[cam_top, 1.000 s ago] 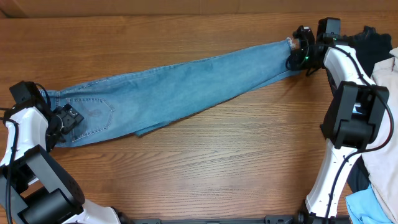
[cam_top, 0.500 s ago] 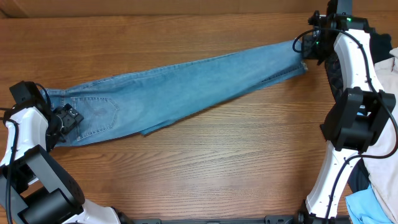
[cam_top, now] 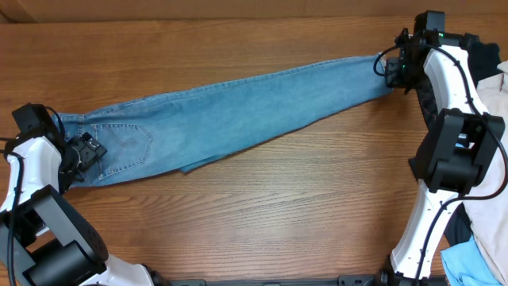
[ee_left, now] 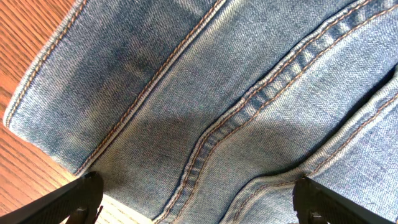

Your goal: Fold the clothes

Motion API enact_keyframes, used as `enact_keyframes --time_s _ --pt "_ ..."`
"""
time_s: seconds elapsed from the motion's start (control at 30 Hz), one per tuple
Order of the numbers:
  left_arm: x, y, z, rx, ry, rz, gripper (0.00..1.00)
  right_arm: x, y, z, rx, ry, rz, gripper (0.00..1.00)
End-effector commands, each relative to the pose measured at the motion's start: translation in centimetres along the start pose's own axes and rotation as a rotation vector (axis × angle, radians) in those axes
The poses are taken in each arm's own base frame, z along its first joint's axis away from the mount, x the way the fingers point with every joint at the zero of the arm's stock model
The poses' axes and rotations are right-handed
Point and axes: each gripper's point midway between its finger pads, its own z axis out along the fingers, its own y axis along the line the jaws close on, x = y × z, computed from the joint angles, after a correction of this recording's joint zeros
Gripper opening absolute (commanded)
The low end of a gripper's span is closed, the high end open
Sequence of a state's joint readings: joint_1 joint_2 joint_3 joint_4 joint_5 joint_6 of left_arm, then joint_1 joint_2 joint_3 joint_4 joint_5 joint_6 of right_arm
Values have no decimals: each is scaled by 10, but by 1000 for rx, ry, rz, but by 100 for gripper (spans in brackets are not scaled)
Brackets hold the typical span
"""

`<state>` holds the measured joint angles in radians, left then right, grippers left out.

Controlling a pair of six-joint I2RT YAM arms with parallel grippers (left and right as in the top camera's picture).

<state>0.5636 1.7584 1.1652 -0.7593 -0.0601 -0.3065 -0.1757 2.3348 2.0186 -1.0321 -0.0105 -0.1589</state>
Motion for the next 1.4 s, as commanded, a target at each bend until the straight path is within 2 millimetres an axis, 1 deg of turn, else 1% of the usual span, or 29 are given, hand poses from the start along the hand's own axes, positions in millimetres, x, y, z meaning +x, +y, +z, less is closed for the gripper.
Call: enact_keyframes --time_s 0.0,0.1,0.17,0.27,0.37,0.43,0.47,0.5,0.53,0.6,0.63,0.8,0.83,0.9,1.0,1.03,1.1,1.23,1.37 --pt "1 3 2 -6 7 11 100 -2 -1 1 -1 -9 5 48" --pt "1 3 2 -6 7 11 100 -3 7 9 -53 -12 6 52" --pt "2 3 2 -6 8 11 100 1 9 23 -66 7 7 55" --pt "2 3 2 -6 8 11 100 4 11 39 -75 23 7 59" --pt "2 3 2 -5 7 11 100 10 14 52 -94 45 7 59" --pt "2 3 2 -5 7 11 100 14 16 55 -102 60 9 59" --pt "2 3 2 -5 7 11 100 16 16 56 -103 68 9 58" --pt "2 3 2 -5 7 11 100 18 16 57 -103 78 10 55" --pt "2 3 2 -5 7 11 100 20 16 57 -104 85 10 45" --pt "1 3 2 -5 6 10 100 25 16 57 -105 104 2 16" --pt "1 3 2 -5 6 10 100 28 17 57 -108 115 -7 4" --pt "-7 0 2 5 -27 8 100 51 19 53 -117 213 -4 4" --pt "-11 -1 2 9 -43 7 100 62 18 50 -120 256 3 4" --pt "-15 0 2 4 -61 6 100 75 17 46 -123 314 20 4" --pt "-24 6 1 -36 -102 2 96 98 6 38 -66 413 107 4" --pt "-28 9 0 -57 -121 1 95 108 2 33 -43 459 144 4" --pt "-36 13 -1 -78 -153 6 94 118 2 28 -38 507 172 4" --pt "-56 11 -4 -73 -234 42 93 137 2 16 -16 599 212 4" --pt "-65 17 -8 -80 -258 60 94 155 4 3 -1 692 239 4"
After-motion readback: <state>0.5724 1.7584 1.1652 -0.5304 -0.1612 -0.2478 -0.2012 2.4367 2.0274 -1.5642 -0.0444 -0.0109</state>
